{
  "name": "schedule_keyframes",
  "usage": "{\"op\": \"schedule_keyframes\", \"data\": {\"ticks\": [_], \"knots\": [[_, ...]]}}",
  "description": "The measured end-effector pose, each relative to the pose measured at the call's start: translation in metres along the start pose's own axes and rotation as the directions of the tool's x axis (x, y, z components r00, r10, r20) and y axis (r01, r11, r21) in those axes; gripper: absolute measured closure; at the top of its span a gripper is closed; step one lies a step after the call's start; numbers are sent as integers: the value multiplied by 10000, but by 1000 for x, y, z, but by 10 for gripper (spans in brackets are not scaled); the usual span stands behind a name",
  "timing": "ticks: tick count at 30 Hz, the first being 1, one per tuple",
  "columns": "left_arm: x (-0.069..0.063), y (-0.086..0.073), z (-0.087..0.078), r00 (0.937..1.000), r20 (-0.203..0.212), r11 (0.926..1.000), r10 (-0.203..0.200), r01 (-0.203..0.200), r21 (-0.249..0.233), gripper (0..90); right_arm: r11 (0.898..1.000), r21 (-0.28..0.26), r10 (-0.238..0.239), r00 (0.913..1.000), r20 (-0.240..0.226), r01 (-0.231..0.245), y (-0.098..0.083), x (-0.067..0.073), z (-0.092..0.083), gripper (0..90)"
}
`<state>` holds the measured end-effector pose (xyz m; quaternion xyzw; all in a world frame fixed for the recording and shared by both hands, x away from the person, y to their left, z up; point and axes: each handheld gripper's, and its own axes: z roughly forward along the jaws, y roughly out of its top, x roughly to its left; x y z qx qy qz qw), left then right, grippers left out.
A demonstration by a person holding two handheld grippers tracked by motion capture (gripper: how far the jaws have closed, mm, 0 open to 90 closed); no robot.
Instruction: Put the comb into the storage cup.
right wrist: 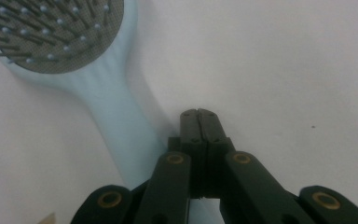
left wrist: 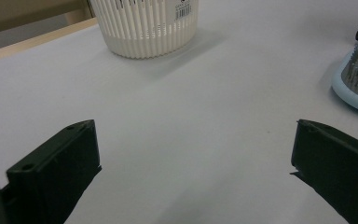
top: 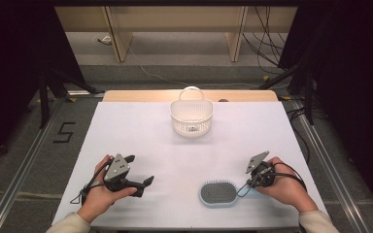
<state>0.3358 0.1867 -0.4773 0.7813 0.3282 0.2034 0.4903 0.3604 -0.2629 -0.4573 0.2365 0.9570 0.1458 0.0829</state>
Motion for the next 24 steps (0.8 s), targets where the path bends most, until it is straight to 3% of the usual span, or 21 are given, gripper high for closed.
{"op": "schedule_keyframes", "data": {"ticks": [13,18,21,22,24], "knots": [[1,0,0,10000,-23,10000,0,0,12,4,9986,-463,237,9995,-206,-246,-11,1,-2,900],[1,0,0,10000,-33,10000,2,-2,5,4,9959,-821,368,9991,-188,-382,-15,-1,-2,840],[1,0,0,10000,-19,10000,-5,5,1,4,9924,-1142,447,9988,-173,-464,-17,-2,-3,791],[1,0,0,10000,-21,10000,-5,5,3,4,9826,-1690,770,9970,-56,-768,-19,-4,-5,728],[1,0,0,10000,-8,10000,22,-22,0,4,9731,-2134,911,9958,91,-871,-22,-7,-7,648]]}}
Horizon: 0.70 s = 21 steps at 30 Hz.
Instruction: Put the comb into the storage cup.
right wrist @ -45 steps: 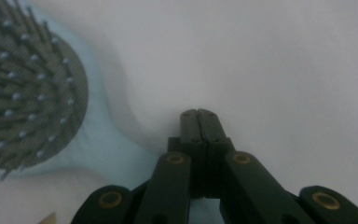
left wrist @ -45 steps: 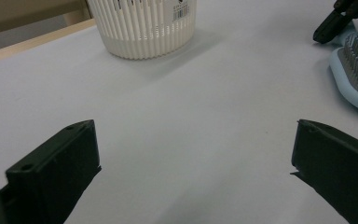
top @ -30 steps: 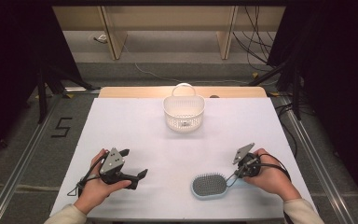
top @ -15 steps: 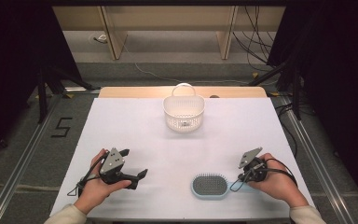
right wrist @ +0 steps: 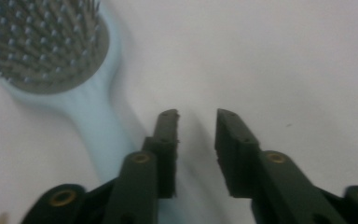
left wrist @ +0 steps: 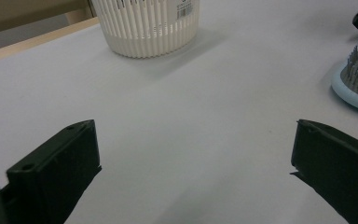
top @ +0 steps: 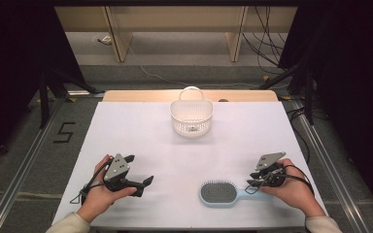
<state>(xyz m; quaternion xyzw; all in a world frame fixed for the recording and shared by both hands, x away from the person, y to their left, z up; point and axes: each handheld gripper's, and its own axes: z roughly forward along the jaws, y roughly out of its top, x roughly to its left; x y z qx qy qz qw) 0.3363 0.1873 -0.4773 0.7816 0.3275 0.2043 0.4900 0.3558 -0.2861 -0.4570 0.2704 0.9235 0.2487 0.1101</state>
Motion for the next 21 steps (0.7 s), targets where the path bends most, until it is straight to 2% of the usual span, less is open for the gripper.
{"op": "schedule_keyframes", "data": {"ticks": [2,3,5,6,7,8,9,10,11,12,14,15,19,21], "knots": [[0,0,0,10000,-4,10000,-1,1,0,4,9945,-968,407,9991,87,-397,-2,-4,-4,593],[0,0,0,10000,-2,10000,-10,10,0,4,9871,-1497,583,9983,47,-570,-3,-6,-6,541],[0,0,0,10000,-31,10000,-22,22,5,4,9631,-2521,958,9954,-67,-944,-4,-9,-10,445],[0,0,0,10000,-40,10000,-26,26,25,4,9500,-2893,1165,9930,-201,-1173,-5,-10,-11,361],[0,0,0,10000,-40,10000,-26,26,25,4,9500,-2893,1165,9930,-201,-1173,-5,-10,-11,361],[1,0,0,10000,-77,10000,17,-16,81,4,9400,-3151,1285,9913,-282,-1308,-5,-12,-13,292],[2,-1,0,9999,-97,9999,-52,53,117,3,9226,-3644,1199,9920,-404,-1264,-6,-13,-14,235],[2,-1,0,9999,-97,9999,-52,53,117,3,9226,-3644,1199,9920,-404,-1264,-6,-13,-14,235],[2,-1,0,9999,-101,9999,-67,69,123,3,9182,-3771,1136,9926,-421,-1211,-6,-13,-15,231],[2,-1,0,9999,-119,9999,-67,69,127,1,9091,-3996,1117,9930,-381,-1176,-6,-13,-15,207],[3,-1,0,9999,-128,9999,-73,75,144,0,8984,-4257,976,9941,-467,-1082,-5,-13,-17,166],[3,-1,0,9999,-152,9999,-73,75,154,0,8984,-4257,976,9941,-467,-1082,-5,-13,-17,166],[4,-1,0,9999,-155,9998,-71,74,158,0,8867,-4500,948,9943,-480,-1063,-3,-13,-19,164],[5,-2,0,9998,-166,9998,-88,91,168,0,8887,-4479,863,9952,-466,-981,-2,-13,-21,162]]}}
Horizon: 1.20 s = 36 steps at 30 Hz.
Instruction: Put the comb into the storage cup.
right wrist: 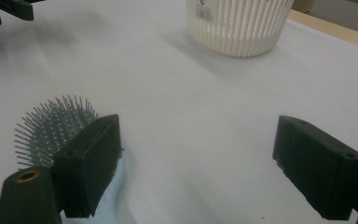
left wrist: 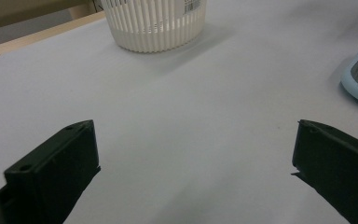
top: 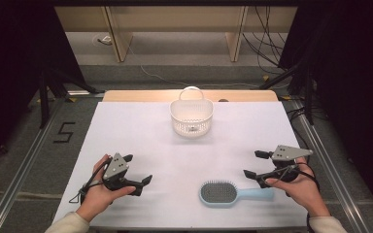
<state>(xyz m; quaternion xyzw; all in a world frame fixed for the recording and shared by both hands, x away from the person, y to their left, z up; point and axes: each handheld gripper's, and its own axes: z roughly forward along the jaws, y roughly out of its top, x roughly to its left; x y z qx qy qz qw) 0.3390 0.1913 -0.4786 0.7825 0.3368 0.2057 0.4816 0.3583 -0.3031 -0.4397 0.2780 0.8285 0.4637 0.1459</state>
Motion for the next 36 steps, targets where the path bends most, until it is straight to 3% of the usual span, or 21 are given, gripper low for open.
{"op": "schedule_keyframes", "data": {"ticks": [4,6,9,11,12,18,20,21,26,32,33,34,35,36], "knots": [[0,0,0,10000,21,10000,-49,49,-6,0,9998,211,-55,10000,-81,57,2,0,0,162],[0,0,1,9999,82,9999,-129,129,3,0,9957,860,-318,9983,-487,359,2,3,2,160],[0,0,1,9999,77,9999,-144,144,-3,0,9905,1178,-625,9955,-709,706,1,5,6,161],[1,0,1,9999,38,9999,-129,129,-7,0,9818,1656,-799,9933,-838,929,1,7,9,162],[1,0,1,9999,42,9999,-129,129,2,0,9702,2104,-996,9893,-1069,1204,0,10,12,161],[0,0,1,9999,61,9999,-100,100,24,0,9455,2811,-1264,9809,-1476,1641,-1,13,13,162],[0,0,1,9999,68,10000,-89,89,44,0,9443,2867,-1226,9812,-1490,1615,-1,14,13,162],[0,0,1,9999,55,9999,-97,97,55,0,9374,3036,-1278,9794,-1561,1707,0,14,13,162],[-2,0,2,9999,122,10000,-43,42,61,0,9326,3128,-1297,9759,-1752,1801,1,15,15,162],[-1,0,2,9999,92,10000,-68,68,45,0,8973,3837,-1541,9694,-1910,2182,4,18,18,161],[-2,0,2,9999,99,10000,-52,52,60,0,8728,4212,-1705,9627,-2103,2466,4,21,20,159],[-2,0,2,9999,99,10000,-52,52,60,0,8728,4212,-1705,9627,-2103,2466,4,21,20,159],[-2,0,2,9999,105,10000,-22,21,67,0,8481,4570,-1805,9572,-2263,2680,4,22,24,160],[-2,0,3,9999,112,10000,-27,26,61,0,8408,4678,-1823,9562,-2291,2724,4,23,25,160]]}}
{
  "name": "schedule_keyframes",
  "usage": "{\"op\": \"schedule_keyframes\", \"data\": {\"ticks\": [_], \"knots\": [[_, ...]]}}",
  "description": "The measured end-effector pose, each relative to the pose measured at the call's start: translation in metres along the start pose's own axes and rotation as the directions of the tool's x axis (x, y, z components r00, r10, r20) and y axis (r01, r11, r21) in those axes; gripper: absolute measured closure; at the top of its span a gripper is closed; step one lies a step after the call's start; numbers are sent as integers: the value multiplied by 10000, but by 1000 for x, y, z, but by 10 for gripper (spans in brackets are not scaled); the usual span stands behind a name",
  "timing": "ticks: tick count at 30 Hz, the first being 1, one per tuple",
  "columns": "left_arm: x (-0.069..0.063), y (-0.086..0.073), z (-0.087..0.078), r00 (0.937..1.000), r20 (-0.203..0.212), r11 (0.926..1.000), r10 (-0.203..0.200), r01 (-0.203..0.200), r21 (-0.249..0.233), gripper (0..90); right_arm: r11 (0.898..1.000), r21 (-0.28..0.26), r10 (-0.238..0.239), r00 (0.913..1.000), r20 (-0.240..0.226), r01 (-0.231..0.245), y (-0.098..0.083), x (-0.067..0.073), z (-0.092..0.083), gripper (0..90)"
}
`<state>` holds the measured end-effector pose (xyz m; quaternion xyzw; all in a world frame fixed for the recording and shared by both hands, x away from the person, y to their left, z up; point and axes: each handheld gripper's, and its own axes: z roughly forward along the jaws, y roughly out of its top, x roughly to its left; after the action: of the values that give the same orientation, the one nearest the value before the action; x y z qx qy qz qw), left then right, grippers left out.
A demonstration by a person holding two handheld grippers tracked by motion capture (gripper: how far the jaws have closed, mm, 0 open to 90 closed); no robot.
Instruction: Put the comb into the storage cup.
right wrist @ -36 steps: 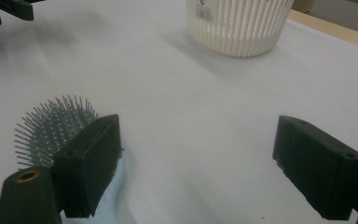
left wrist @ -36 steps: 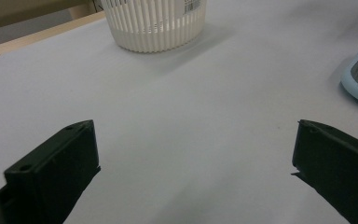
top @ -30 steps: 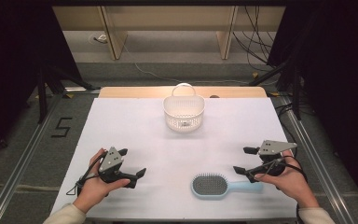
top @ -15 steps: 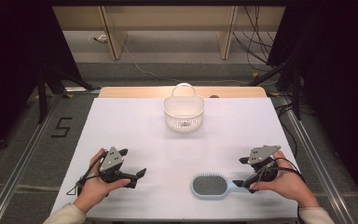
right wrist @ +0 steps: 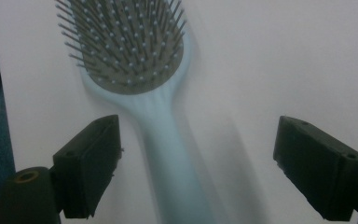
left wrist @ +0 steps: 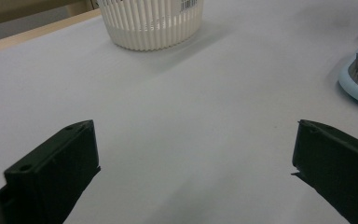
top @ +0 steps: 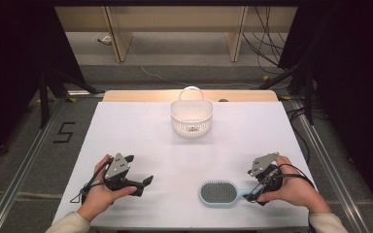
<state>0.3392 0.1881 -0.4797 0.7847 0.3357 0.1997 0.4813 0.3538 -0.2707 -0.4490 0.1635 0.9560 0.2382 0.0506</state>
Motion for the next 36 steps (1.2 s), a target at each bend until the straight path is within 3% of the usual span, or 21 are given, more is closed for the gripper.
{"op": "schedule_keyframes", "data": {"ticks": [9,11,15,17,23,27,30,33,34,36], "knots": [[0,0,1,10000,49,10000,-44,44,-6,0,9948,1003,-175,9996,-202,195,9,2,11,168],[0,0,0,10000,54,10000,-47,47,-23,0,9868,1566,-397,9992,-107,408,15,3,14,174],[0,0,0,10000,61,10000,-30,30,-17,0,9790,1991,-439,9990,-27,436,19,5,17,193],[0,0,0,10000,76,10000,-34,35,-43,0,9663,2473,-738,9973,14,711,19,5,20,206],[-1,0,1,10000,90,10000,16,-16,-14,0,9480,3152,-569,9979,304,445,24,10,23,234],[-1,0,1,9999,111,10000,16,-16,-1,0,9320,3553,-848,9961,226,713,31,13,26,287],[-1,0,1,9999,151,10000,33,-33,21,1,9254,3718,-713,9972,-208,739,33,10,27,365],[-1,0,1,9999,151,10000,46,-46,16,2,9212,3787,-819,9960,-363,895,34,10,27,380],[-1,0,1,9999,156,10000,56,-56,20,3,9130,3965,-851,9954,-444,958,37,10,28,383],[-1,0,1,9998,161,10000,71,-71,27,3,9122,3970,-911,9948,-452,1016,37,9,29,386]]}}
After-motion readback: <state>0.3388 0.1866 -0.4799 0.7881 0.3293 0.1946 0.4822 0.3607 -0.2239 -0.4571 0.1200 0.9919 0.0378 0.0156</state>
